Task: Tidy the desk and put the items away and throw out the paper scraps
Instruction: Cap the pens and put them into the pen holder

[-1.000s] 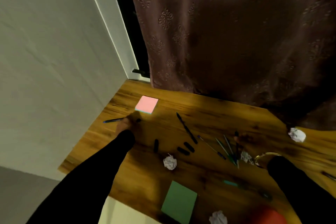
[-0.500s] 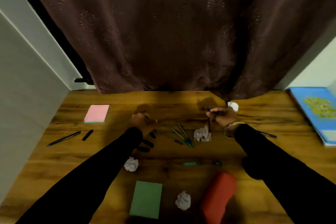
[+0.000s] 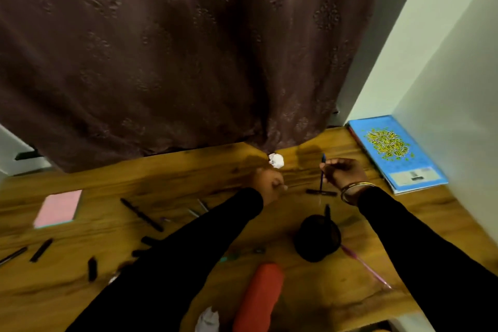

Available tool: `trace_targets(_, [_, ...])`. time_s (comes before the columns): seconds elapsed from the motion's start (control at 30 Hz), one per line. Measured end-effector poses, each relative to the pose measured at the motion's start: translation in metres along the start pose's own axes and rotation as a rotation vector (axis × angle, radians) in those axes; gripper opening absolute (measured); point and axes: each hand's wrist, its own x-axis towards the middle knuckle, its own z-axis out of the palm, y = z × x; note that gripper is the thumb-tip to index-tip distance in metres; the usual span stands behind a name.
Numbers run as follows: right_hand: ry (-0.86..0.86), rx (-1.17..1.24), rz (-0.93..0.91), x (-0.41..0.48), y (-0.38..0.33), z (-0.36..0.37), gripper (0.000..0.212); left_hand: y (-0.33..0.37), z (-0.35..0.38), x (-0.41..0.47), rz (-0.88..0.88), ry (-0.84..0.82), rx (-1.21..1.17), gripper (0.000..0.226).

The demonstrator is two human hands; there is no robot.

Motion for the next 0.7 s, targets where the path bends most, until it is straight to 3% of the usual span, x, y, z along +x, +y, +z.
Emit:
trace_targets(0.17, [0.078, 0.01, -0.02, 0.015, 0.009, -0.044, 0.021, 0.045, 0.055, 0.063, 0.139, -0.25, 0.14, 0.056])
trace_targets(0.33, [0.086, -0.032, -0.04, 0.024, 0.013, -0.054, 0.017, 0.031, 0.098, 0.079, 0.048, -0.275, 0.081, 0.064])
trace_targets(0.47, [0.073, 0.024, -0.046, 0.026, 0.004, -0.046, 0.006, 0.029, 0.067, 0.062, 0.087, -0.098, -0.022, 0.04])
trace_targets(0.57, [0.055, 0.158, -0.061, 0.024, -0.014, -0.027, 0.018, 0.023, 0.018, 0.029, 0.078, 0.124, -0.178, 0.015])
trace_targets(0.7, [-0.014, 0.356, -0.114, 0.012, -0.047, 0.018, 0.015, 0.012, -0.048, -0.025, -0.074, 0.264, -0.369, 0.025])
